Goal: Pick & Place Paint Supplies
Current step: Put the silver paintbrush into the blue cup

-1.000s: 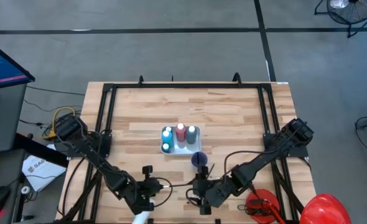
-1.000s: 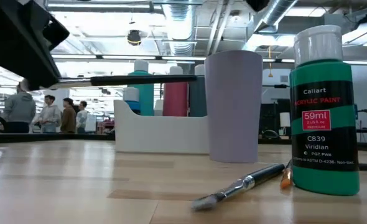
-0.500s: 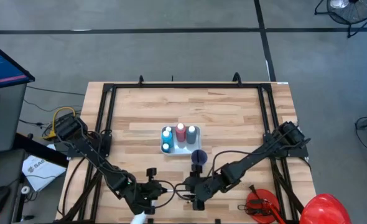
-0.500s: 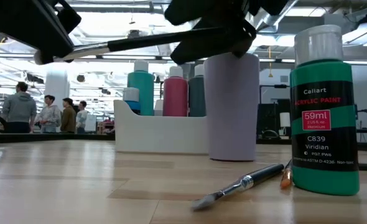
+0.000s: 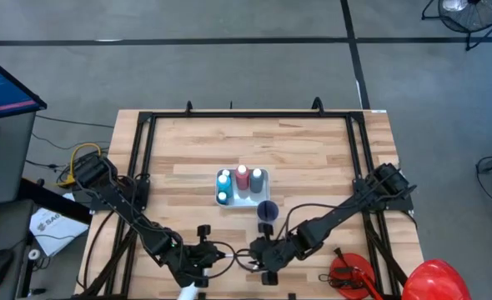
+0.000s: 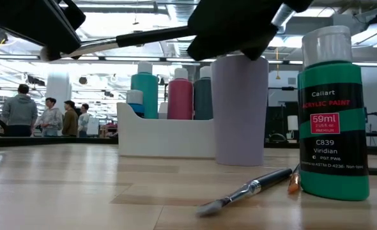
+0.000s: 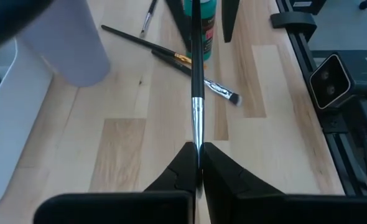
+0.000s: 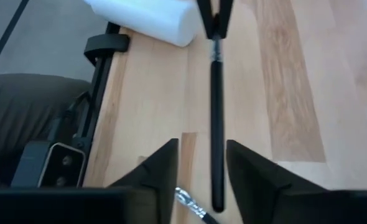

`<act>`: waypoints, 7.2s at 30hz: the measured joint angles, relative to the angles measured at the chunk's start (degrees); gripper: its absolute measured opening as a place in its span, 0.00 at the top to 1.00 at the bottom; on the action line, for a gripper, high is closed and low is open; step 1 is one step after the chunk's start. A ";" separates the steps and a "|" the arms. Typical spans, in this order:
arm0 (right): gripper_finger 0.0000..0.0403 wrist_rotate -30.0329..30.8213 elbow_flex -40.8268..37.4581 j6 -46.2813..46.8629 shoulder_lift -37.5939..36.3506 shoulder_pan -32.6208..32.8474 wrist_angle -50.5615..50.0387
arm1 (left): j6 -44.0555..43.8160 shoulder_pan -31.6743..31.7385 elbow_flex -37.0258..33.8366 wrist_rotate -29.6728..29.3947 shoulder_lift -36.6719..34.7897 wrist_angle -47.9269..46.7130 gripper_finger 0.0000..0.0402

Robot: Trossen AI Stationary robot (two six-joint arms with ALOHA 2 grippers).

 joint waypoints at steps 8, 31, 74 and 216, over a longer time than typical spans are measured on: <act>0.95 0.04 -0.01 -0.03 0.00 -0.07 -0.19 | 0.00 0.00 0.02 0.72 0.00 0.07 0.99; 0.98 1.70 -0.01 -2.01 0.00 0.76 8.64 | 6.39 -10.67 0.07 -18.26 -12.86 0.75 0.55; 0.98 10.82 -1.85 -29.59 -0.33 5.85 58.34 | 41.03 -6.48 -17.08 -15.72 2.95 86.87 0.47; 0.96 41.57 -21.90 -17.87 -12.71 3.39 48.26 | 32.57 6.19 -17.05 5.36 -15.96 56.37 0.01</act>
